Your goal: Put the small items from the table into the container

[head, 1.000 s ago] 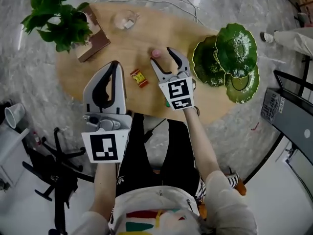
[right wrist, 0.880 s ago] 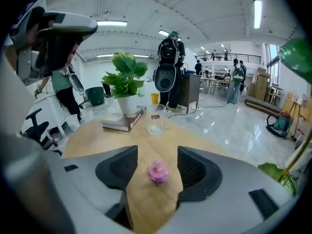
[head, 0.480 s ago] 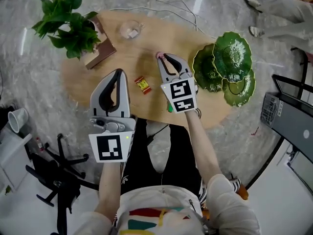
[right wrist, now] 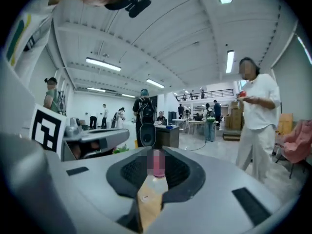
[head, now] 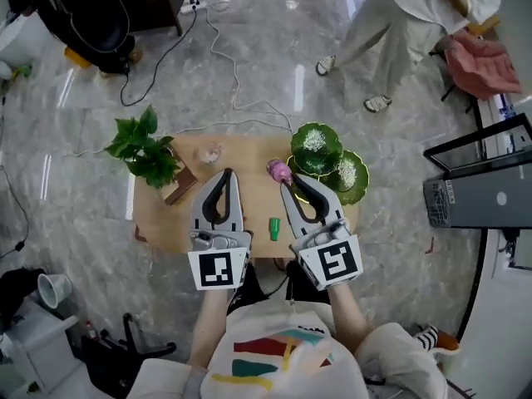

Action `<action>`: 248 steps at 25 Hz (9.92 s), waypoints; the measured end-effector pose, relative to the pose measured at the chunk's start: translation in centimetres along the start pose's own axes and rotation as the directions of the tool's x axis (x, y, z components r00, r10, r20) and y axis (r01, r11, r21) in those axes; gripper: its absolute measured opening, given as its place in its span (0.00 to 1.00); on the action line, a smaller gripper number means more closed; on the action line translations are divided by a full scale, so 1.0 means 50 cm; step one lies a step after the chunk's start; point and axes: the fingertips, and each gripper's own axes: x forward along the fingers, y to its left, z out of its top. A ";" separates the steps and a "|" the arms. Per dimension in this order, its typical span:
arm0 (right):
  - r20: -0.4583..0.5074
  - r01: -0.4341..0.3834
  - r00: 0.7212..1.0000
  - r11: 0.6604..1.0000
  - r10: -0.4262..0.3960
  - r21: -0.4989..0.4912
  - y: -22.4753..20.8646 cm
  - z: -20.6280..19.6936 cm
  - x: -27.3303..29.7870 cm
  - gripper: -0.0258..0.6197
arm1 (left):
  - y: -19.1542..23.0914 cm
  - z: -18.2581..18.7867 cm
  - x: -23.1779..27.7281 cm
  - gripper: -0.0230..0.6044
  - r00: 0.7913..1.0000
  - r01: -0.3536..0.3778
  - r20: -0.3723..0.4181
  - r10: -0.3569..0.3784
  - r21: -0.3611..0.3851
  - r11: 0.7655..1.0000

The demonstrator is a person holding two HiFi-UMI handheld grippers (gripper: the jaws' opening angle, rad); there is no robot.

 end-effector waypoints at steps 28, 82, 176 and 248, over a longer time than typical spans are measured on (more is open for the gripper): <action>-0.351 0.174 0.927 0.981 -0.136 0.080 -0.347 -0.303 0.042 0.15 | -0.158 0.088 0.077 0.05 0.997 0.073 -0.006 -0.073 0.037 0.997; 0.083 0.263 0.960 0.964 -0.267 0.047 -0.231 0.017 -0.218 0.06 | -0.198 0.099 0.056 0.05 0.992 0.117 0.057 -0.117 0.000 0.993; -0.474 0.517 0.781 0.847 -0.407 0.126 -0.423 -0.489 -0.244 0.28 | -0.335 -0.017 0.094 0.05 0.980 0.189 -0.068 -0.188 0.004 0.982; -0.087 0.471 0.882 0.865 -0.463 0.170 -0.330 -0.130 -0.322 0.06 | -0.251 0.135 0.052 0.05 0.982 0.123 0.143 -0.124 0.016 0.992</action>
